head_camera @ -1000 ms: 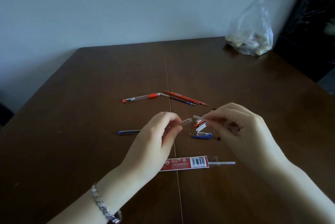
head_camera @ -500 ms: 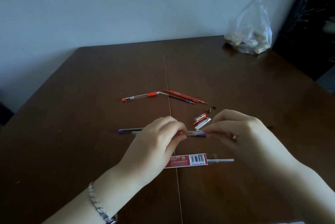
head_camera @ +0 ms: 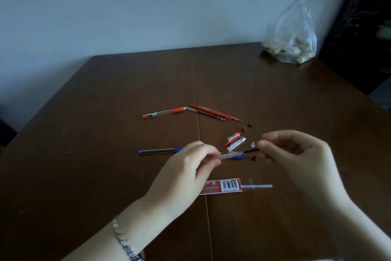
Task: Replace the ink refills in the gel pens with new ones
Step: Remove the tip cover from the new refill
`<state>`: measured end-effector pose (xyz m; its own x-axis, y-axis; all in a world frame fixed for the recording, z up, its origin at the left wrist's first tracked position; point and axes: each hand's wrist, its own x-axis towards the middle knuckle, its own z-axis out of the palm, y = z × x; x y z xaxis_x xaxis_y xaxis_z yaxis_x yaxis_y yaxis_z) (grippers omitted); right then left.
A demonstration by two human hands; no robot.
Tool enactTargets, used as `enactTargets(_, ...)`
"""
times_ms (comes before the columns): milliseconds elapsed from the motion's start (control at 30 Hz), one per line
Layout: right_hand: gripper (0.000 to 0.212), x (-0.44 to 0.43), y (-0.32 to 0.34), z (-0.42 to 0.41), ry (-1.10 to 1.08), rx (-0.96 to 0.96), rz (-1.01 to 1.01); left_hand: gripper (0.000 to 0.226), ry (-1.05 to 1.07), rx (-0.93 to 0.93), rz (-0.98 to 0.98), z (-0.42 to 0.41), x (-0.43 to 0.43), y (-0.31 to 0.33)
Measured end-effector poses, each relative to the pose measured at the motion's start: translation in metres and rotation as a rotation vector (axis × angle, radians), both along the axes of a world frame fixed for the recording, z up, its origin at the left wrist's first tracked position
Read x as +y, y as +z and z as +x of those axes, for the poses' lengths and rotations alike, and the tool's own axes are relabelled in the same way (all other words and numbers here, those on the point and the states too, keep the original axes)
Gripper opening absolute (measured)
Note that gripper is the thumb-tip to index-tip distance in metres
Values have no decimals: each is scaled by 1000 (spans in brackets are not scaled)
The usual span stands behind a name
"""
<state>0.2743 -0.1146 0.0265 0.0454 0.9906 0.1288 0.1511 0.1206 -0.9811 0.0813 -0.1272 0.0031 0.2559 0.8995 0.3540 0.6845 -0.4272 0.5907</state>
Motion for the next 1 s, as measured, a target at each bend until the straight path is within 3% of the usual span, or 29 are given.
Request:
enactTargets(67, 15, -5, -4, -13, 39, 121, -40, 21, -39, -18, -5, 7, -2, 1)
enactTargets(200, 23, -8, -9, -18, 60, 148, -75, 21, -35, -50, 6, 11, -4, 3)
enactTargets(333, 4, -3, -12, -10, 42, 45, -133, 22, -12, -45, 10, 7, -1, 4)
enactTargets(400, 4, -4, -13, -12, 82, -4, -134, 23, -25, -34, 31, 9, 0, 4)
enactTargets(667, 14, -9, -11, -14, 72, 118, -133, 26, -53, 60, 121, 17, 0, 11)
enactTargets(1000, 16, -8, -15, -14, 106, -243, 137, 22, -79, 150, 220, 20, 4, 9)
